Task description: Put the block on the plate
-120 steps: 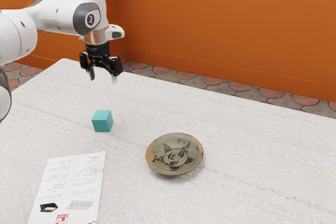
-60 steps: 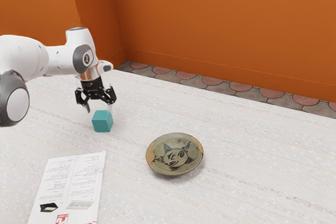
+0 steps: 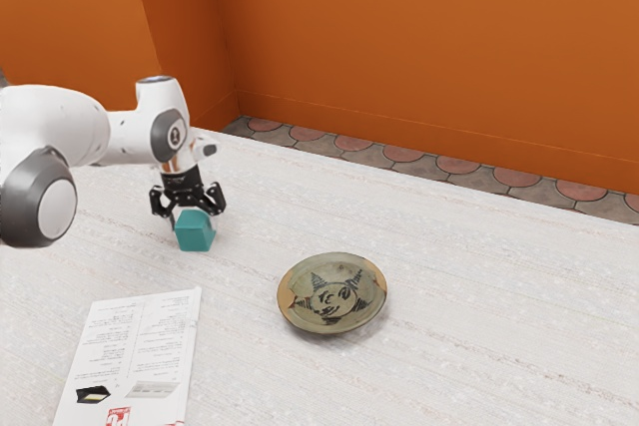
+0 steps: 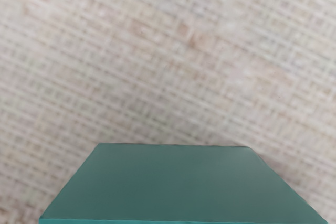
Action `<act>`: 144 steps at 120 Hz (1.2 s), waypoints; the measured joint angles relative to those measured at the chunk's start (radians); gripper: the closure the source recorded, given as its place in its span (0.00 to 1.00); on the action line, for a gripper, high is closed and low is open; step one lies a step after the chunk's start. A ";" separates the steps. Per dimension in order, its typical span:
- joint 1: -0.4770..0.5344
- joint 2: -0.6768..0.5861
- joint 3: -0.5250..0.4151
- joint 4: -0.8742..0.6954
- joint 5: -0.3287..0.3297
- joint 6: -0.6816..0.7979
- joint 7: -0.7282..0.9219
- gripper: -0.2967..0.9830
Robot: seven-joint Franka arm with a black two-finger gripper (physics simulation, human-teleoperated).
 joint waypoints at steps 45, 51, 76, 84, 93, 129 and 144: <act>0.002 0.011 0.000 0.011 -0.002 0.013 -0.012 0.42; 0.002 0.011 0.000 0.011 -0.002 0.013 -0.013 0.44; 0.000 0.004 0.006 0.012 0.002 0.009 -0.019 0.46; 0.000 0.000 0.007 0.021 0.005 0.001 -0.021 0.46; -0.017 -0.033 0.007 0.034 0.010 -0.014 -0.023 0.47; -0.260 -0.250 -0.053 -0.100 0.048 -0.067 -0.051 0.47; -0.349 -0.240 -0.060 -0.124 0.057 -0.071 -0.075 0.47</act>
